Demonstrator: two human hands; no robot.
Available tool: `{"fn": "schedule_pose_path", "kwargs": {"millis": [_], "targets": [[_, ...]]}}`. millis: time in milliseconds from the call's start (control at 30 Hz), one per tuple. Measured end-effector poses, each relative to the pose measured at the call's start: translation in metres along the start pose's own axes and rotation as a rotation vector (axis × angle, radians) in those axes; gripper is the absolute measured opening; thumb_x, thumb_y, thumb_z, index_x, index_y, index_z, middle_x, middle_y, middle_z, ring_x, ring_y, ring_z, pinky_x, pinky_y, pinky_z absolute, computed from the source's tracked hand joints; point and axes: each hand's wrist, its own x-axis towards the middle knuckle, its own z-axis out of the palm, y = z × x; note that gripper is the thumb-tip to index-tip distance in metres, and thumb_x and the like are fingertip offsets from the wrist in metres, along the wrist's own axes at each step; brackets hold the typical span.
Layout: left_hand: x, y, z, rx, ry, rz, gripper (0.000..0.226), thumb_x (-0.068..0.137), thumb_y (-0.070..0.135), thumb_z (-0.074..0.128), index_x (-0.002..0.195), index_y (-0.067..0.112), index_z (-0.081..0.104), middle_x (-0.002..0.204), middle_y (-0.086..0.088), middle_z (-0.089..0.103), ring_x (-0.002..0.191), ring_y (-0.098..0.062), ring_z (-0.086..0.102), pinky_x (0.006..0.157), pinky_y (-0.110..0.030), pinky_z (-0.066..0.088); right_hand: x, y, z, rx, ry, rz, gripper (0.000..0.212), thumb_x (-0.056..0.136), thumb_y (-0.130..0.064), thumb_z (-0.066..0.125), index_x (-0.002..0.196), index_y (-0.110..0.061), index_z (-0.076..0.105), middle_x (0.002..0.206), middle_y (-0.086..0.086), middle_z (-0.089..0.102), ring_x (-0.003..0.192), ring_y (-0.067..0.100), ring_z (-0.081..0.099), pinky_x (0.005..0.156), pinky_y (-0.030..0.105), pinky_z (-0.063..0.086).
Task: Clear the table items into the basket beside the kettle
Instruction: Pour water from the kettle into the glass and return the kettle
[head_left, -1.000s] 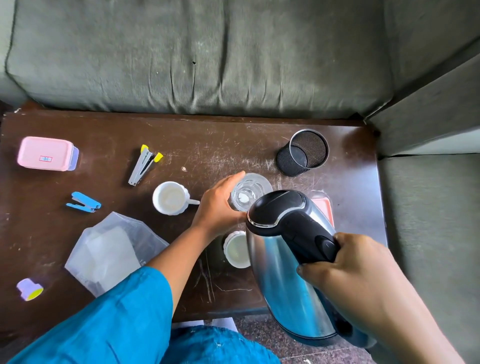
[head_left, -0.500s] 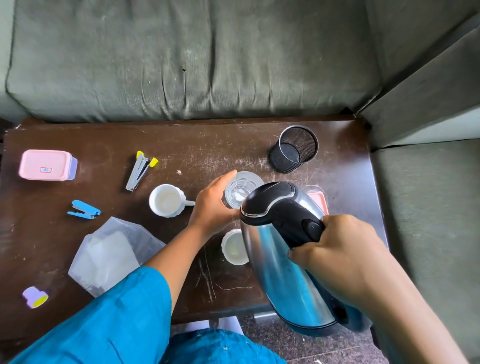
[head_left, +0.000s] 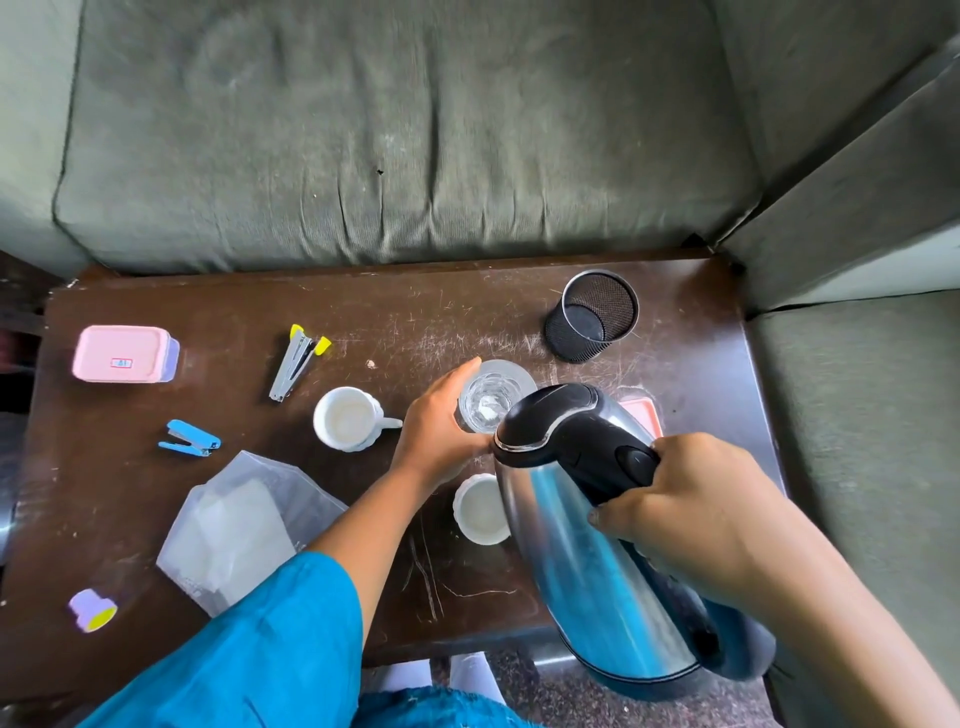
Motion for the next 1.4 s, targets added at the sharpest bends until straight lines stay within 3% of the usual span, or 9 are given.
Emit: {"fn": "schedule_pose_path", "kwargs": {"millis": [233, 533, 700, 1100, 1300, 1400], "targets": [[0.0007, -0.0017, 0.0014, 0.011, -0.010, -0.019, 0.086, 0.060, 0.030, 0.078, 0.137, 0.027, 0.040, 0.141, 0.006, 0.046, 0.126, -0.006, 0.042, 0.100, -0.021, 0.032, 0.0023, -0.0024, -0.0054, -0.008, -0.009, 0.005, 0.026, 0.063, -0.033, 0.067, 0.070, -0.011, 0.055, 0.068, 0.012, 0.065, 0.062, 0.030, 0.064, 0.058, 0.033, 0.055], [0.0001, -0.0032, 0.0015, 0.003, -0.011, -0.008, 0.089, 0.057, 0.034, 0.079, 0.137, 0.028, 0.039, 0.140, 0.009, 0.047, 0.118, 0.005, 0.038, 0.097, -0.019, 0.031, 0.0059, -0.0029, -0.0086, 0.013, -0.016, 0.008, 0.033, 0.058, -0.036, 0.069, 0.075, -0.009, 0.057, 0.068, 0.013, 0.064, 0.060, 0.030, 0.064, 0.057, 0.033, 0.056], [0.0000, -0.0039, 0.0017, -0.014, -0.013, -0.004, 0.089, 0.057, 0.031, 0.079, 0.137, 0.026, 0.040, 0.140, 0.006, 0.047, 0.125, -0.005, 0.043, 0.100, -0.022, 0.035, 0.0059, -0.0033, -0.0099, 0.025, -0.024, 0.012, 0.039, 0.056, -0.038, 0.071, 0.076, -0.008, 0.057, 0.067, 0.013, 0.063, 0.061, 0.030, 0.064, 0.058, 0.035, 0.057], [-0.0012, -0.0060, 0.0031, -0.037, -0.022, -0.014, 0.089, 0.059, 0.035, 0.079, 0.138, 0.027, 0.038, 0.140, 0.006, 0.047, 0.127, -0.009, 0.044, 0.105, -0.031, 0.038, 0.0072, -0.0046, -0.0074, 0.034, -0.028, 0.014, 0.045, 0.054, -0.040, 0.069, 0.081, -0.006, 0.056, 0.071, 0.016, 0.064, 0.064, 0.032, 0.064, 0.061, 0.041, 0.058], [-0.0017, -0.0048, 0.0034, -0.056, -0.029, -0.025, 0.088, 0.059, 0.038, 0.076, 0.138, 0.028, 0.038, 0.138, 0.008, 0.049, 0.117, 0.004, 0.041, 0.095, -0.019, 0.034, 0.0073, -0.0058, -0.0073, 0.031, -0.042, 0.013, 0.050, 0.050, -0.042, 0.068, 0.083, -0.007, 0.054, 0.070, 0.014, 0.063, 0.062, 0.029, 0.063, 0.059, 0.036, 0.055], [-0.0017, -0.0046, 0.0032, -0.062, -0.033, -0.028, 0.090, 0.056, 0.040, 0.074, 0.138, 0.027, 0.038, 0.139, 0.007, 0.048, 0.120, 0.001, 0.042, 0.097, -0.021, 0.035, 0.0078, -0.0063, -0.0081, 0.023, -0.042, 0.010, 0.049, 0.052, -0.042, 0.069, 0.083, -0.007, 0.054, 0.071, 0.014, 0.063, 0.063, 0.029, 0.063, 0.059, 0.035, 0.055]]}}
